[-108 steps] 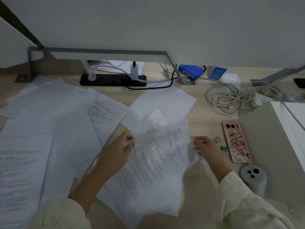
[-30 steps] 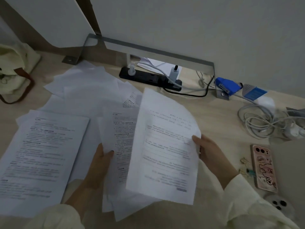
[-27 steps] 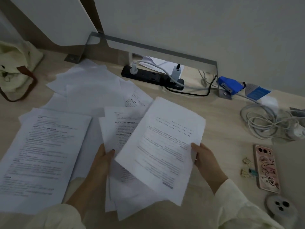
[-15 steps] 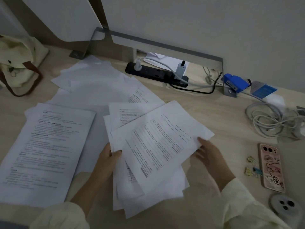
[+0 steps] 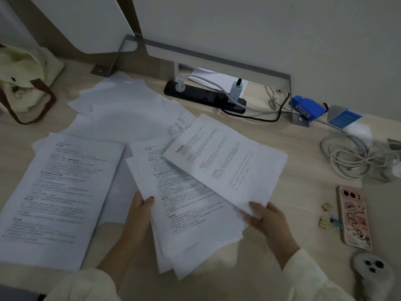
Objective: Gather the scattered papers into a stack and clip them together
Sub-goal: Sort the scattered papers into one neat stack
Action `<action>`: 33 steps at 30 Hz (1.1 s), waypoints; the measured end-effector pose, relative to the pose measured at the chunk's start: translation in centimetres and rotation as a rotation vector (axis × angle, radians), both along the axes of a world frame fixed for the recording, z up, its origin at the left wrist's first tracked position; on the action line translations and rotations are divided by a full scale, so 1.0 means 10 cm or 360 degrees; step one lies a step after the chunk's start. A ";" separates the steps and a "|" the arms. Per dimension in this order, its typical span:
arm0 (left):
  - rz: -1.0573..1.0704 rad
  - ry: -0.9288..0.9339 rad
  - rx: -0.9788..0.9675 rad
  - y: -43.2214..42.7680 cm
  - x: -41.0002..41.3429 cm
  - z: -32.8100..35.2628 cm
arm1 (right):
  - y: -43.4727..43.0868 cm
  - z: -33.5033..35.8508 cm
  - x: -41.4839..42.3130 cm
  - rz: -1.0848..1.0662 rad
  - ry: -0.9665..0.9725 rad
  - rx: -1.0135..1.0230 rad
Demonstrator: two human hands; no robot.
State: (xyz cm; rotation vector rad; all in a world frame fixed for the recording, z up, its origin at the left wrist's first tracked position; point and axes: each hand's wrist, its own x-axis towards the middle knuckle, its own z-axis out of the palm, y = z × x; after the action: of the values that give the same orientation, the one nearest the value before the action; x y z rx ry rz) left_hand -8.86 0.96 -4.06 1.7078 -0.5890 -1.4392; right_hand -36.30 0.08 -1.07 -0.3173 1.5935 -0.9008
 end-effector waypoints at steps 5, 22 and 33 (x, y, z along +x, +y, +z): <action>-0.0025 0.0148 0.0009 0.00 -0.13 -0.03 | 0.31 -0.08 0.36 0.0394 -0.0126 0.0282; -0.0243 -0.0192 -0.0311 -0.11 -0.32 0.42 | 0.05 0.05 -0.18 0.0481 0.0592 -0.0095; -0.0112 -0.0212 -0.0749 -0.20 -0.33 1.02 | -0.31 0.92 0.08 0.0484 0.0145 -0.1035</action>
State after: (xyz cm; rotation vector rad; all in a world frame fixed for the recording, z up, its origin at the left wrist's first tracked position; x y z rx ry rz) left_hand -12.12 -1.01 6.10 1.4208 -0.9836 -1.1243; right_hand -35.55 -2.98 8.15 -1.0392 1.2470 -1.1551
